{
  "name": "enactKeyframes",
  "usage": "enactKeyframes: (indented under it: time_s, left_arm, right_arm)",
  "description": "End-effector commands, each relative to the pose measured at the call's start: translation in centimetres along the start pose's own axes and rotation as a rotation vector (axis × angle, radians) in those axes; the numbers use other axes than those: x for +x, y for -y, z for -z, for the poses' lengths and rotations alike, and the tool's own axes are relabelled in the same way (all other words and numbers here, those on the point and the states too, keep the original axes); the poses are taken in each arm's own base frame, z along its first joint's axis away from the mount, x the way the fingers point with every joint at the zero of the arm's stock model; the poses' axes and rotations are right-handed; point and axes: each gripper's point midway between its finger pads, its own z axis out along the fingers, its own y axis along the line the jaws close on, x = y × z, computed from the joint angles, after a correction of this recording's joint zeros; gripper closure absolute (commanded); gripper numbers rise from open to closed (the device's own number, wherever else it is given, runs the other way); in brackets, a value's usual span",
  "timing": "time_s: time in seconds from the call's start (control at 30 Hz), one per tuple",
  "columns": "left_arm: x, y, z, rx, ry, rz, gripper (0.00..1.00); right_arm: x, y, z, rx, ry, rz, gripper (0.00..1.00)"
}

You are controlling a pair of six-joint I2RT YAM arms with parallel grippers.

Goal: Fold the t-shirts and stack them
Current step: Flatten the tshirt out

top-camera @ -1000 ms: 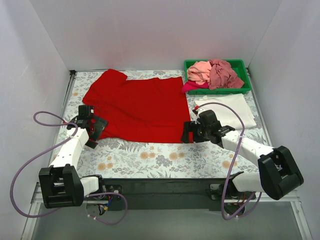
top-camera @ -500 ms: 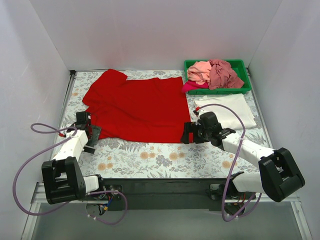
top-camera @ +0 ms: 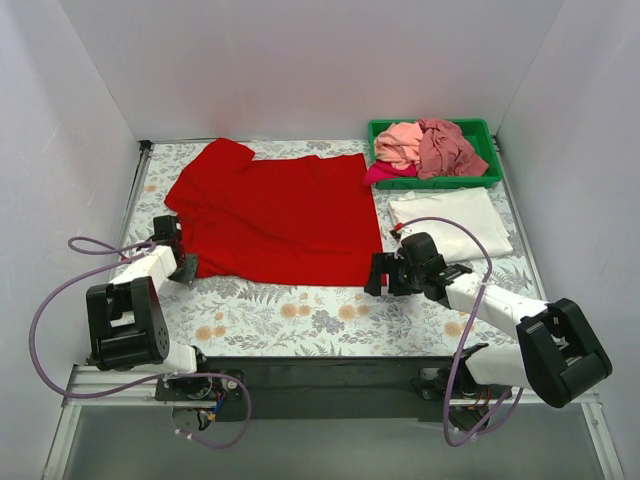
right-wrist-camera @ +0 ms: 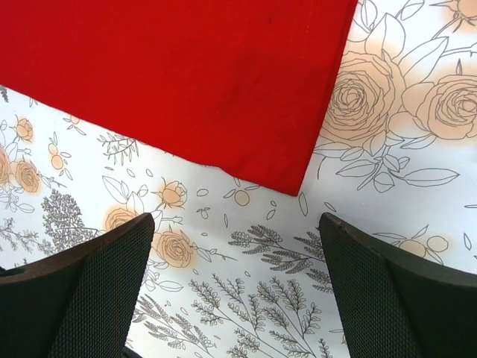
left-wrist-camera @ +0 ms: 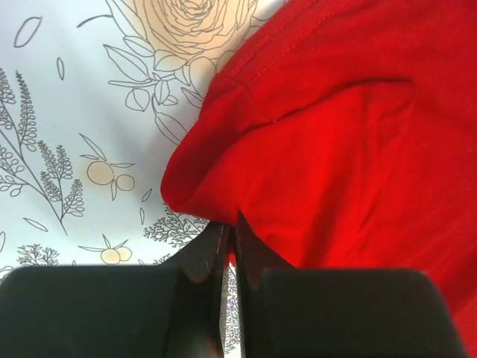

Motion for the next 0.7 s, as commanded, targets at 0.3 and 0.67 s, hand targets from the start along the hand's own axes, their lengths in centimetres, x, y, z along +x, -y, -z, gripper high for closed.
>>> enactKeyframes:
  time_s: [0.3, 0.67]
  left_arm:
    - [-1.5, 2.4, 4.6, 0.23, 0.058, 0.007, 1.0]
    - [-1.0, 0.4, 7.8, 0.163, 0.007, 0.06, 1.0]
  right_arm:
    - [-0.6, -0.3, -1.5, 0.01, -0.014, -0.035, 0.24]
    - [-4.6, 0.4, 2.7, 0.125, 0.168, -0.015, 0.99]
